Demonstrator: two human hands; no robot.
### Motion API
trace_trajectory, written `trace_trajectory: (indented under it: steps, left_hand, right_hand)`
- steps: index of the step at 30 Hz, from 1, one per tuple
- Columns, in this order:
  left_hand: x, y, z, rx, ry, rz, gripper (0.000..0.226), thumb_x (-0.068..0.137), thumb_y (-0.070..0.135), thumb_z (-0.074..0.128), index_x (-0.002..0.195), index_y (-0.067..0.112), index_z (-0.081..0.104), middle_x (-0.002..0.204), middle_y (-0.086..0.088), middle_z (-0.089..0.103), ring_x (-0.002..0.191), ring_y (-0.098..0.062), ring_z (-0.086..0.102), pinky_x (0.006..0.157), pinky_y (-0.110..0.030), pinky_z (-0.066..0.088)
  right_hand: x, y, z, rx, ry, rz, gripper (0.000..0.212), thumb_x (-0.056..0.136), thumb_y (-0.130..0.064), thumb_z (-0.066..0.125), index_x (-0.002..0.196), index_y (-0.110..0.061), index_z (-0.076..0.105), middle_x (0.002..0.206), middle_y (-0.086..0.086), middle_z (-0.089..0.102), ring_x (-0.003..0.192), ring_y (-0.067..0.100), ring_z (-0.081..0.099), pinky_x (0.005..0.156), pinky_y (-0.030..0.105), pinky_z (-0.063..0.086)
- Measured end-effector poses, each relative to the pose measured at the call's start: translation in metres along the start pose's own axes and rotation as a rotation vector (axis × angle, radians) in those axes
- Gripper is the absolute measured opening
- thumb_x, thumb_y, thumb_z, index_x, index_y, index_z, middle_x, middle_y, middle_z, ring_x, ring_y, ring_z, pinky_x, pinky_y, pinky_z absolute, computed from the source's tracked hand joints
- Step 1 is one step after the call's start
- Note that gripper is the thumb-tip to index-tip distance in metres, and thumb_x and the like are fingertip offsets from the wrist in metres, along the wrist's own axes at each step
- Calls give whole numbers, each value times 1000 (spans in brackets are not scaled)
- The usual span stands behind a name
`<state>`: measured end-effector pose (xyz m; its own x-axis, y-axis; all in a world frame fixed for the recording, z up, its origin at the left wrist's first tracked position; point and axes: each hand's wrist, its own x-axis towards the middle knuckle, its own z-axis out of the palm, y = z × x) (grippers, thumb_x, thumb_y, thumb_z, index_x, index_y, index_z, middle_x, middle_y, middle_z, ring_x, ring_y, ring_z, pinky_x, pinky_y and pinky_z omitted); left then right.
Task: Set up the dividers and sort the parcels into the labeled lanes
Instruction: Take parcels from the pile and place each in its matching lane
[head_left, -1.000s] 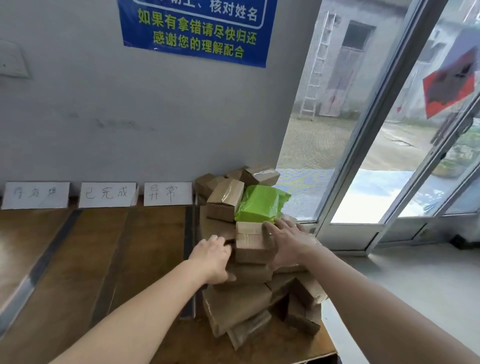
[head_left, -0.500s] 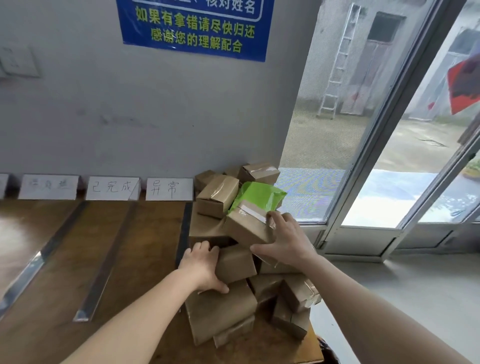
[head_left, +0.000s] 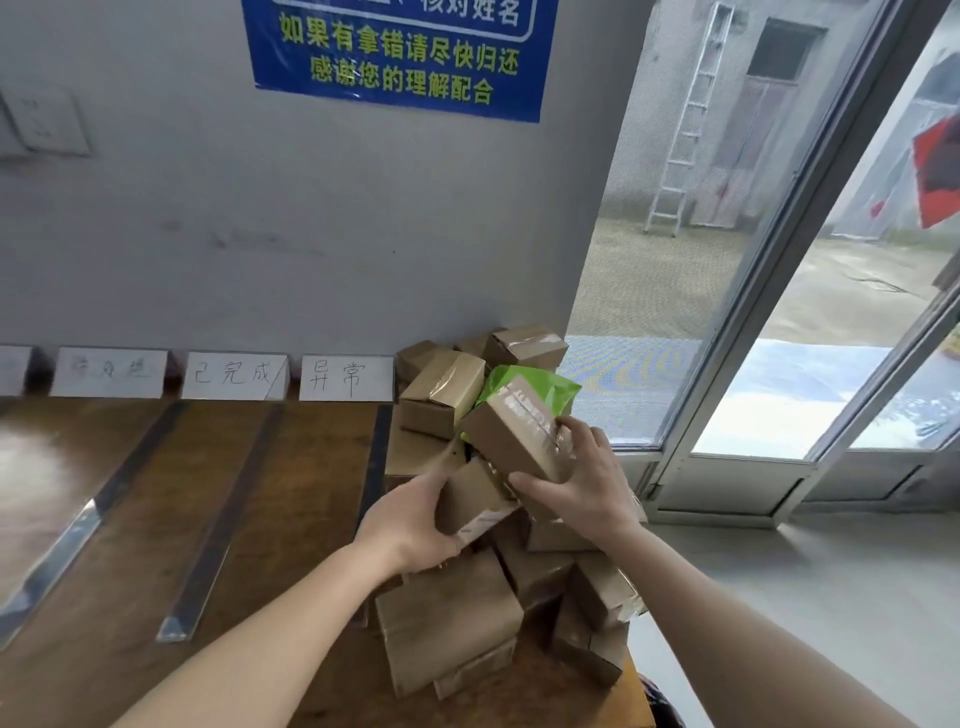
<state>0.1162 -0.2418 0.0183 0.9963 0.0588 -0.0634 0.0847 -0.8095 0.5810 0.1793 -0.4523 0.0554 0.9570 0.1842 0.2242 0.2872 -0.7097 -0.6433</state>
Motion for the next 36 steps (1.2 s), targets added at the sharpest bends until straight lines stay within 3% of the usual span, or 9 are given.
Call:
trace_trajectory:
  steps: [4,8,15,18,21,25,27,30,36]
  left_hand:
    - [-3,1,-24,-403,-3,-13,51,73,21,80,116,34,56,109,14,66,100,-6,63,86,-31,54]
    - [-12,-6,-43,-707,11,-30,44,83,19,76,119,34,55,109,7,71,94,-10,70,73,-23,55]
    - [-22,-12,-63,-917,67,-131,34,93,31,63,125,25,56,93,1,77,80,-15,75,58,-22,55]
    - [-24,-16,-70,-1000,147,-172,26,94,36,61,117,26,58,92,0,77,81,-17,74,63,-26,55]
    - [-25,-20,-75,-1044,197,-189,23,94,37,59,114,25,61,99,-2,76,90,-20,73,75,-32,55]
    - [-30,-22,-79,-1029,249,-181,25,93,39,59,115,26,59,102,-3,75,92,-21,72,73,-31,55]
    - [-34,-22,-82,-1024,279,-177,22,94,39,58,113,28,59,101,-2,75,92,-21,72,72,-30,55]
    - [-40,-24,-87,-1032,308,-213,18,94,42,56,107,31,61,99,0,75,95,-22,71,82,-36,54]
    - [-59,-33,-95,-1051,303,-339,30,100,46,45,110,28,67,103,-2,75,103,-23,67,104,-46,40]
  right_hand:
    - [5,-10,-1,325,79,104,89,52,-64,79,128,-30,48,115,-6,55,113,19,56,99,38,47]
    - [9,-18,2,662,26,212,93,42,-75,81,122,-38,50,119,6,59,107,23,63,94,43,54]
    - [16,-40,3,1045,-120,308,87,57,-58,85,129,-17,59,118,11,71,111,28,67,100,50,51]
    - [13,-48,4,1168,-240,370,56,71,-46,72,118,-15,66,118,13,71,109,31,66,83,42,56]
    - [10,-56,13,1298,-312,426,50,84,-37,59,126,-10,62,122,15,69,116,35,63,102,53,46]
    - [6,-69,21,1222,-347,377,43,94,-49,49,117,-17,67,108,9,75,98,27,71,95,46,51]
    - [4,-75,23,1130,-401,278,51,82,-52,63,119,-18,65,107,7,75,94,22,73,84,37,58]
    - [5,-80,30,1007,-337,244,77,61,-29,84,127,-7,51,100,7,73,73,11,73,57,23,55]
    - [3,-93,50,1031,-265,248,30,87,-11,65,115,-13,56,109,10,73,94,23,71,73,33,57]
